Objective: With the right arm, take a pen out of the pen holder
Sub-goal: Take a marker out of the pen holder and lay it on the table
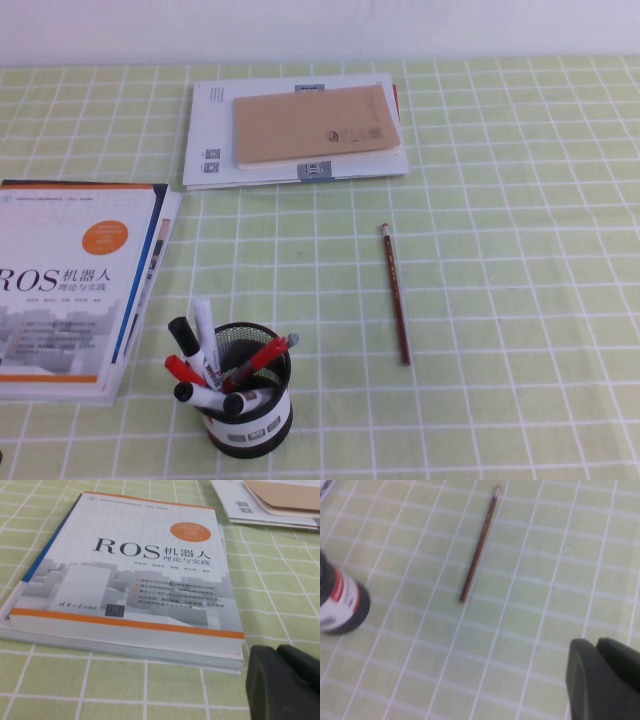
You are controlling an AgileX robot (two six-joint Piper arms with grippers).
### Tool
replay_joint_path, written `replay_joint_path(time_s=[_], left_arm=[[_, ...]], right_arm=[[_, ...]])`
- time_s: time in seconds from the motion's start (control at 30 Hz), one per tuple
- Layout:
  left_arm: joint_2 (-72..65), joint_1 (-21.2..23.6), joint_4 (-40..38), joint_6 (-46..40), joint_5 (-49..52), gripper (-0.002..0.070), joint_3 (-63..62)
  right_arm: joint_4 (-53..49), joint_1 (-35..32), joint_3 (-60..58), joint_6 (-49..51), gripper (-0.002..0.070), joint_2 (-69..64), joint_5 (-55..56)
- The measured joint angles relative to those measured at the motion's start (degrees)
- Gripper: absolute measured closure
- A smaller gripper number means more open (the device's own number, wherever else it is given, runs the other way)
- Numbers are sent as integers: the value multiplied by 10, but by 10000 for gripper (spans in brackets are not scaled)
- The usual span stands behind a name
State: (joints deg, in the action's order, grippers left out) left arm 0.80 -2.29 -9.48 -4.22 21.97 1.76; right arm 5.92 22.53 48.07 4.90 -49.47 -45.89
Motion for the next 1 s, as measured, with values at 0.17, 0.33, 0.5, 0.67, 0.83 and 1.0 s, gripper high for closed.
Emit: replay_joint_path(time_s=[0.17, 0.33, 0.5, 0.67, 0.83, 1.0], left_arm=[[0, 0, 0, 0, 0, 683, 0], [0, 0, 0, 0, 0, 683, 0], [0, 0, 0, 0, 0, 683, 0], [0, 0, 0, 0, 0, 683, 0], [0, 0, 0, 0, 0, 683, 0], [0, 0, 0, 0, 0, 683, 0]], right_arm=[[19, 0, -29, 0, 688, 70, -88], [8, 0, -46, 0, 688, 98, -114], [-10, 0, -105, 0, 688, 107, -45], [-23, -17, -208, 0, 688, 124, 111], [-24, -99, -330, 0, 688, 208, 293], [-24, -158, -439, 0, 689, 305, 395]])
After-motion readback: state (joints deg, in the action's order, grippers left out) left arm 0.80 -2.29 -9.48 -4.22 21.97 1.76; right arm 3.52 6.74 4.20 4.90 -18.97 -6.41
